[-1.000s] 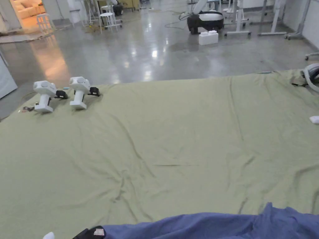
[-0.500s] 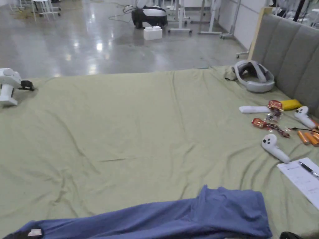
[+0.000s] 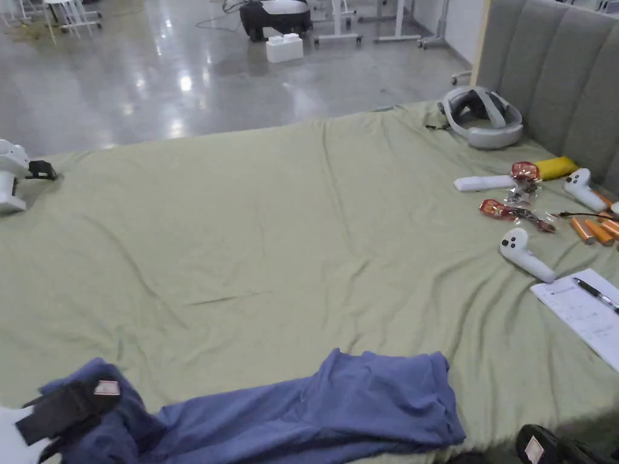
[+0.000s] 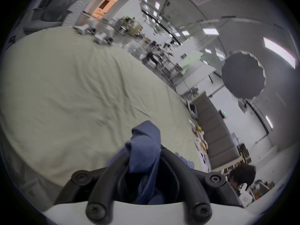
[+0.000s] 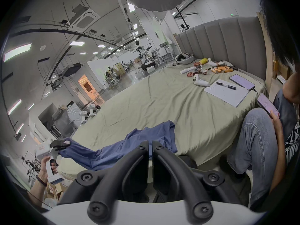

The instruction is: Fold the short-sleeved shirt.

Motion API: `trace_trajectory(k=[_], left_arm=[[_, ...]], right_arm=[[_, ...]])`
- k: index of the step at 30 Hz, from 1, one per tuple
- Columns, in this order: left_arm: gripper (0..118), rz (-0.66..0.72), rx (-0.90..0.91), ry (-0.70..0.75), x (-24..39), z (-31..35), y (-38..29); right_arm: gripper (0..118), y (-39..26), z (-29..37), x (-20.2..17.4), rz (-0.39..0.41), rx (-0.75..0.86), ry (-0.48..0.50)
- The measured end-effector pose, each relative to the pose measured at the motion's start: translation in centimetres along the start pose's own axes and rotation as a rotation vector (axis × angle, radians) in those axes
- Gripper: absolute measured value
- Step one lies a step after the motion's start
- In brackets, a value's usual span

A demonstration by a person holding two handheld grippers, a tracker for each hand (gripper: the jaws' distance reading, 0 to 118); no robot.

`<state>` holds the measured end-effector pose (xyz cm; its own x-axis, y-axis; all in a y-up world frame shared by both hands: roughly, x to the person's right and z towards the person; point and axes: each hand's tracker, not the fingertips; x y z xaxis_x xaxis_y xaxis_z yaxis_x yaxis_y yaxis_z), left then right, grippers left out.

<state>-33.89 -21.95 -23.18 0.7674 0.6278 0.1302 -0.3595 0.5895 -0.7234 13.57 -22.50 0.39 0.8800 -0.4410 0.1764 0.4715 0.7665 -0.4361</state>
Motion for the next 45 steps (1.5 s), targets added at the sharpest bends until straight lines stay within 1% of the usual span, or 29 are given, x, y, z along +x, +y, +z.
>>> trace_trajectory(k=[2,3,5,6,9,10,11,12,13,15,16,17,18,19,20,21,24,25,27,30,31,32,33,34,35,37,40,42,45], left_arm=[[15,-0.046,-0.088,-0.044,2.3,-4.9,-2.1],[15,-0.083,-0.128,-0.035,4.1,-7.4,-3.2],[15,-0.125,-0.19,0.02,6.3,-11.3,-5.0],[15,-0.128,-0.214,0.055,5.6,-13.5,-5.4],[17,-0.128,-0.246,0.098,6.4,-16.7,-6.5],[37,-0.126,-0.287,0.057,6.1,-17.3,-6.5],[73,-0.109,-0.318,-0.011,5.7,-17.4,-6.5],[102,-0.073,-0.29,-0.074,5.5,-16.5,-6.1],[106,-0.048,-0.255,-0.086,5.4,-15.7,-5.6],[104,-0.039,-0.165,-0.098,4.3,-12.9,-4.3],[100,-0.043,-0.132,-0.111,3.8,-11.8,-3.8],[86,-0.048,-0.123,-0.105,3.4,-11.1,-3.6],[63,-0.058,-0.124,-0.072,3.4,-10.8,-3.8],[25,-0.091,-0.136,-0.025,3.1,-11.1,-4.1],[9,-0.114,-0.157,0.01,2.8,-11.7,-4.6],[9,-0.113,-0.192,0.01,2.3,-12.8,-5.3],[8,-0.008,-0.31,-0.105,2.5,-16.7,-8.6],[8,-0.025,-0.347,-0.093,3.2,-18.2,-9.9],[7,-0.118,-0.401,0.003,4.3,-20.6,-11.7],[6,-0.074,-0.367,-0.036,4.5,-19.8,-10.9],[7,-0.023,-0.367,-0.065,4.1,-19.1,-10.3],[15,0.004,-0.335,-0.096,3.7,-18.2,-9.7],[46,0.013,-0.286,-0.114,3.1,-16.3,-8.7],[96,0.011,-0.234,-0.117,2.4,-14.5,-7.6],[104,0.014,-0.217,-0.111,1.5,-13.3,-6.7],[104,0.078,-0.14,-0.144,-1.5,-9.8,-5.1],[104,0.21,-0.082,-0.095,-6.5,-6.4,-4.1],[103,0.308,-0.048,-0.052,-9.2,-5.4,-4.5],[103,0.451,-0.079,-0.09,-12.0,-6.4,-6.5]], right_arm=[[6,0.1,0.7,0.0,0.033,0.017,-0.009],[6,0.2,1.1,0.1,0.051,0.026,-0.019],[6,0.1,2.0,0.5,0.071,0.041,-0.047],[6,0.0,2.5,0.9,0.074,0.044,-0.058],[6,-0.5,3.4,2.6,0.064,0.032,-0.078],[6,-0.5,3.5,2.8,0.061,0.019,-0.088],[6,-0.5,3.4,2.5,0.06,0.009,-0.095],[5,-0.5,3.2,2.8,0.059,-0.004,-0.105],[6,-0.6,3.1,3.1,0.062,-0.01,-0.108],[6,-0.6,2.6,3.5,0.064,-0.017,-0.109],[6,-0.5,2.4,3.6,0.06,-0.028,-0.096],[6,-0.4,2.4,3.6,0.061,-0.044,-0.067],[6,-0.3,2.4,3.7,0.077,-0.055,-0.043],[6,-0.2,2.5,3.5,0.093,-0.059,-0.041],[6,-0.1,2.6,3.4,0.113,-0.059,-0.051],[6,-0.1,2.7,3.3,0.131,-0.059,-0.061],[6,0.3,3.3,1.7,0.131,-0.049,-0.077],[6,0.2,3.5,1.7,0.121,-0.043,-0.083],[6,0.1,3.9,1.2,0.101,-0.035,-0.095],[6,-0.3,4.2,0.8,0.093,-0.032,-0.119],[6,-0.3,4.1,0.9,0.095,-0.034,-0.119],[6,-0.3,3.9,0.9,0.096,-0.04,-0.114],[6,-0.3,3.6,0.9,0.097,-0.053,-0.103],[6,-0.3,3.1,0.8,0.101,-0.066,-0.093],[6,-0.2,2.8,0.9,0.106,-0.073,-0.088],[6,0.0,1.8,0.3,0.115,-0.082,-0.063],[6,0.5,0.9,-0.9,0.122,-0.093,0.006],[6,0.6,0.5,-1.7,0.137,-0.098,0.031],[6,0.5,0.4,-2.2,0.158,-0.097,0.041]])
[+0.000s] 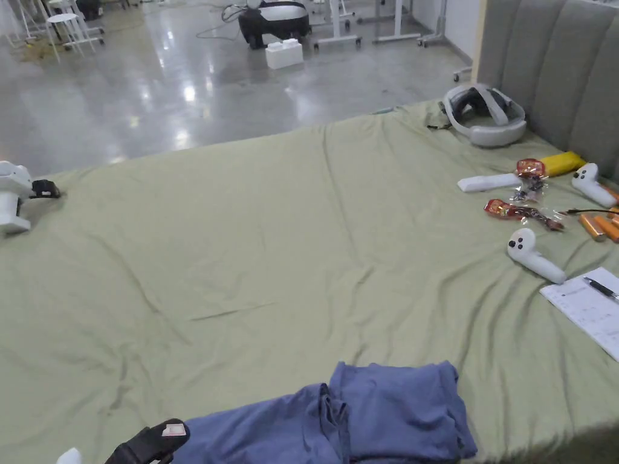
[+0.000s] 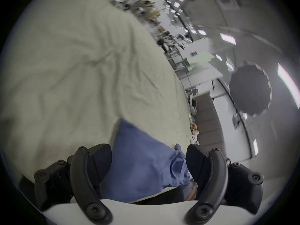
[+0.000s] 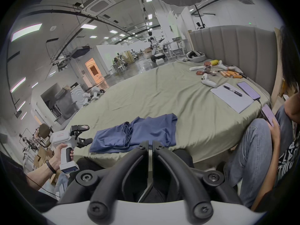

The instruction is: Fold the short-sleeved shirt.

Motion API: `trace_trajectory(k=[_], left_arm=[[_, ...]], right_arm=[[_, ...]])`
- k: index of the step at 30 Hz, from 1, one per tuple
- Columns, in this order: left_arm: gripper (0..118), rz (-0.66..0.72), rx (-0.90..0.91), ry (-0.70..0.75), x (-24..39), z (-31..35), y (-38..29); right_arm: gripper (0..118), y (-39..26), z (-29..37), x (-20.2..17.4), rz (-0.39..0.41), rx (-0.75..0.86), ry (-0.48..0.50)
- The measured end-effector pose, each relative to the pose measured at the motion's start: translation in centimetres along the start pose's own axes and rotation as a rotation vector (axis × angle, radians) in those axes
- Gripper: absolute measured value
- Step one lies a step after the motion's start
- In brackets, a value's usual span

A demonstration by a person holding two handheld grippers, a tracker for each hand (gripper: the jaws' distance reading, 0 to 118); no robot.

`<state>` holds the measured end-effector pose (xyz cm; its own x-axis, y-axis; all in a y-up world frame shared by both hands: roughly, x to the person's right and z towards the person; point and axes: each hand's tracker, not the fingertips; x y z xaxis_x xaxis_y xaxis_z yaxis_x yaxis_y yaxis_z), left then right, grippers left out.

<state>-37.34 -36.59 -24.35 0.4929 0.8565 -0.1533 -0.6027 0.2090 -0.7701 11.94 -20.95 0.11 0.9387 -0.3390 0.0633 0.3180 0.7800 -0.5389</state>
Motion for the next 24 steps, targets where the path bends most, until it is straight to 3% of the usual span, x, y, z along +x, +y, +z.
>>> trace_trajectory(k=[3,6,7,9,12,16,21,24], left_arm=[[94,0.027,-0.048,-0.026,-0.9,-2.5,-2.0],[54,0.006,-0.064,-0.042,-0.6,-3.9,-2.5],[23,0.021,-0.065,-0.039,-0.6,-4.4,-2.6],[23,0.045,-0.046,-0.041,-0.5,-4.5,-2.6],[22,-0.094,-0.003,0.013,1.5,-3.1,-2.0],[22,-0.061,0.088,-0.072,2.9,1.0,-0.1],[22,-0.269,0.147,0.075,8.2,5.7,1.6],[22,-0.374,0.111,0.051,11.5,3.9,-0.6]], right_arm=[[6,-0.1,0.7,-0.5,0.003,0.008,-0.02],[6,-0.4,1.7,0.0,-0.003,0.021,-0.043],[6,-0.5,1.9,0.2,-0.014,0.018,-0.051],[6,-0.7,2.3,0.6,-0.028,0.014,-0.073],[6,-0.7,2.8,0.8,-0.039,0.017,-0.107],[6,-0.3,2.6,1.5,-0.059,0.018,-0.089],[6,-0.1,1.0,1.8,-0.075,0.022,-0.037],[6,-0.6,-0.4,2.4,-0.085,0.003,-0.017]])
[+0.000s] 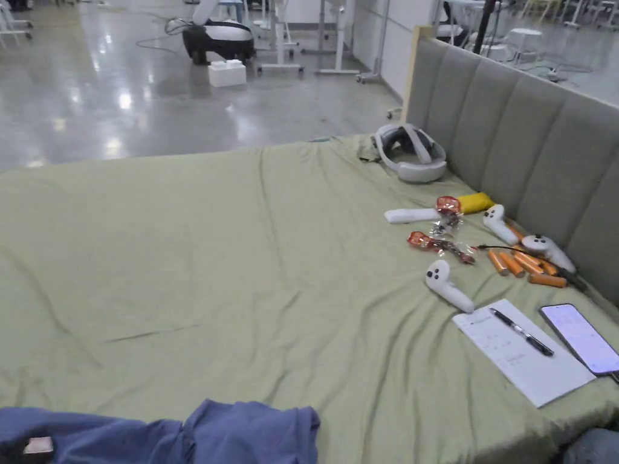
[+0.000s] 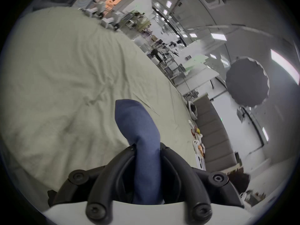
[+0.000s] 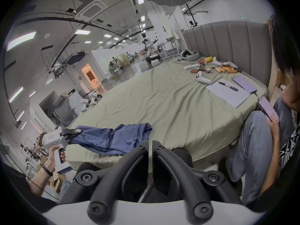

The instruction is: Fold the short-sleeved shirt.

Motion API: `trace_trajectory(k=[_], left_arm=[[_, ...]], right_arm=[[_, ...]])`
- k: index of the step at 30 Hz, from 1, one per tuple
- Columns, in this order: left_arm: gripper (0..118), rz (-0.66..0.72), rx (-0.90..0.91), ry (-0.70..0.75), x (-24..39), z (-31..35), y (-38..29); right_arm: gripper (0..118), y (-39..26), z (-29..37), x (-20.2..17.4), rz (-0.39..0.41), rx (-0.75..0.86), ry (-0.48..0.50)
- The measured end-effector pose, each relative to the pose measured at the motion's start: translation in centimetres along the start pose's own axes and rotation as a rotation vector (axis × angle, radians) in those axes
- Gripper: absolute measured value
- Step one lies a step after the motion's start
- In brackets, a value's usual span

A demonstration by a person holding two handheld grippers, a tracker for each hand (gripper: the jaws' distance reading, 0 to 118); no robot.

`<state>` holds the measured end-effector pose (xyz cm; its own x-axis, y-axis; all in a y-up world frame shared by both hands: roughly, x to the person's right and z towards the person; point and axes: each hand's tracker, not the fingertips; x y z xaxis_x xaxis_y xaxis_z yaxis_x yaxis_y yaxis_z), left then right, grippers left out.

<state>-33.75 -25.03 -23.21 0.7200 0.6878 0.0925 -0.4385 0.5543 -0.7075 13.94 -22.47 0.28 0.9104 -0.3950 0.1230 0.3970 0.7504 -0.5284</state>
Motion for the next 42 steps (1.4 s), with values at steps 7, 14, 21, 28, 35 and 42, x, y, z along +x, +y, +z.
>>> trace_trajectory(k=[7,14,21,28,35,42], left_arm=[[22,-0.287,-0.22,-0.042,9.9,-10.6,-6.6],[89,-0.247,-0.396,-0.054,10.7,-18.0,-10.9],[70,-0.189,-0.199,-0.119,10.1,-13.0,-8.5],[4,-0.165,-0.359,-0.115,9.2,-18.0,-11.5],[3,-0.2,-0.451,-0.01,10.6,-21.2,-13.5],[47,-0.091,-0.248,-0.214,8.0,-11.8,-7.6]], right_arm=[[6,-0.2,1.3,-0.7,0.011,0.037,0.053],[6,-0.9,2.8,0.8,0.004,0.025,-0.035],[6,-1.1,0.9,1.9,-0.032,0.003,-0.016],[6,-1.2,0.5,1.4,-0.021,-0.006,-0.001],[6,-1.5,-1.0,0.1,0.002,-0.085,0.007],[6,0.3,-10.6,-1.7,0.009,-0.186,0.124]])
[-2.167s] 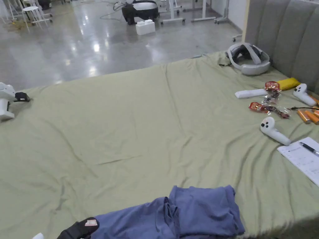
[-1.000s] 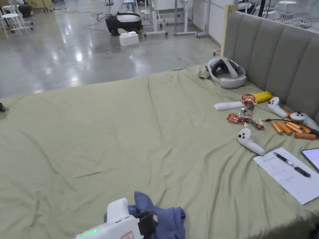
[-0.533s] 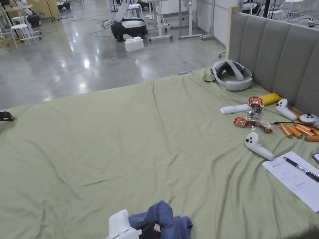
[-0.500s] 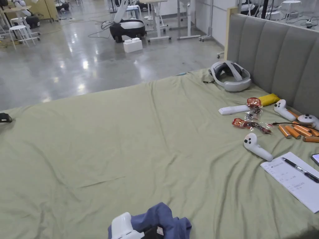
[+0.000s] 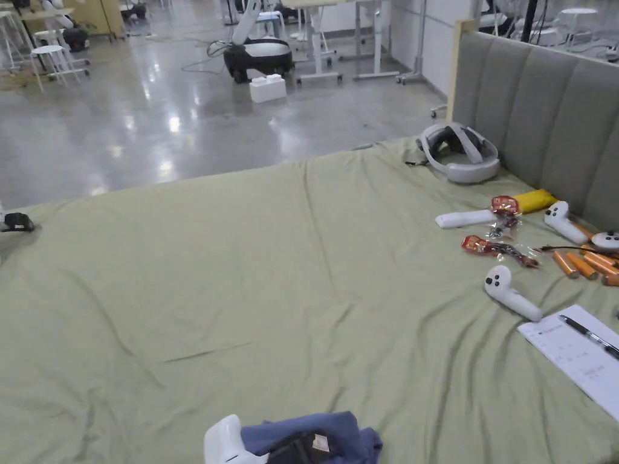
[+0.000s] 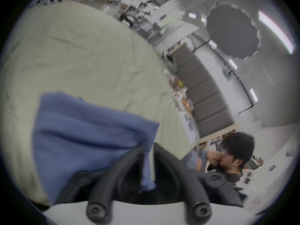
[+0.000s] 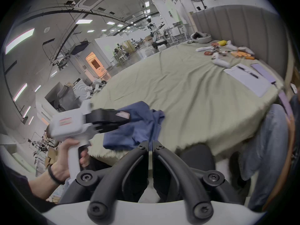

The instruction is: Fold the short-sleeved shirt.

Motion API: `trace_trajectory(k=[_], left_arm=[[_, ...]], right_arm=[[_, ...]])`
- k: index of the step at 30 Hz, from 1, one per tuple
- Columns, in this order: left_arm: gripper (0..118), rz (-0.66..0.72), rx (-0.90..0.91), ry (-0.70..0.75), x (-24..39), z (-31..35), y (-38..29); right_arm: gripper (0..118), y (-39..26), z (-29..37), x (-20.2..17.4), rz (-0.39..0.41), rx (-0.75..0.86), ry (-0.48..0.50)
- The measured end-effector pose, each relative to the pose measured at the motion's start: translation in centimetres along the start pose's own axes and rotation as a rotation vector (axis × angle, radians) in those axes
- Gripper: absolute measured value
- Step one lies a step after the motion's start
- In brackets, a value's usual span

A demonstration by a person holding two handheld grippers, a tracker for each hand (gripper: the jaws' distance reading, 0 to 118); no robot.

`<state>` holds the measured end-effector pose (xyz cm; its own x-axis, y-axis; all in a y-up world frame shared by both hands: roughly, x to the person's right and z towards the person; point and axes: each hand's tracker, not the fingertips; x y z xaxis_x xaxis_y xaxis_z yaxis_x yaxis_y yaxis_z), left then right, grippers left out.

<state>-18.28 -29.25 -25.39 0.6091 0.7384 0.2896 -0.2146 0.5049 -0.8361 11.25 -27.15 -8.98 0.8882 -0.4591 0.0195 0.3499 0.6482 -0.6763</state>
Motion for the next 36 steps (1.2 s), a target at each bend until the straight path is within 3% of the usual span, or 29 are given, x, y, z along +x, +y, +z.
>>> trace_trajectory(k=[1,2,5,7,9,10,11,12,14,18,21,22,26,29,31,36], left_arm=[[91,-0.005,-0.006,0.018,-0.5,1.4,0.6],[102,-0.01,0.003,0.027,-0.9,2.4,1.1],[102,-0.021,0.039,0.088,-3.2,5.2,2.4],[102,0.032,0.034,0.13,-5.0,5.6,2.5],[102,0.147,0.004,0.111,-7.4,5.6,2.5],[102,0.185,-0.004,0.098,-8.1,5.4,2.5],[102,0.211,-0.012,0.076,-8.8,4.7,2.3],[102,0.227,-0.027,0.067,-9.3,3.9,2.3],[102,0.209,-0.058,0.075,-9.8,2.1,2.2],[100,0.164,-0.187,0.022,-9.5,-2.8,1.3],[50,0.052,-0.196,0.174,-8.1,-4.3,0.7],[46,0.087,-0.196,0.127,-8.6,-3.9,1.1],[44,0.165,-0.183,0.065,-9.5,-1.7,2.0],[44,0.17,-0.068,0.011,-9.7,3.7,3.6],[44,0.073,-0.005,0.073,-10.8,9.1,5.8],[44,0.069,0.105,0.307,-16.0,22.4,11.6]], right_arm=[[6,1.0,-2.2,-0.4,0.026,-0.027,-0.007],[6,1.8,-3.9,-1.0,0.058,-0.049,-0.019],[6,3.9,-9.9,-2.2,0.178,-0.102,-0.014],[6,4.2,-14.1,-1.7,0.206,-0.195,-0.068],[6,2.5,-18.8,-0.1,0.29,-0.392,-0.203],[5,1.7,-19.2,0.5,0.305,-0.402,-0.204],[5,2.3,-17.8,0.3,0.255,-0.269,-0.137],[5,2.7,-17.4,0.3,0.199,-0.322,-0.154],[5,2.6,-17.9,0.2,0.219,-0.327,-0.159],[5,2.8,-17.7,0.1,0.204,-0.338,-0.171],[5,2.6,-17.7,0.1,0.221,-0.332,-0.174],[5,2.7,-17.7,0.2,0.21,-0.331,-0.175],[5,3.6,-16.7,0.0,0.154,-0.338,-0.148],[6,4.3,-13.0,-0.6,-0.057,-0.231,-0.019],[6,4.1,-10.6,-1.1,-0.049,-0.179,0.024],[6,3.1,-8.7,-0.7,-0.043,-0.201,0.02]])
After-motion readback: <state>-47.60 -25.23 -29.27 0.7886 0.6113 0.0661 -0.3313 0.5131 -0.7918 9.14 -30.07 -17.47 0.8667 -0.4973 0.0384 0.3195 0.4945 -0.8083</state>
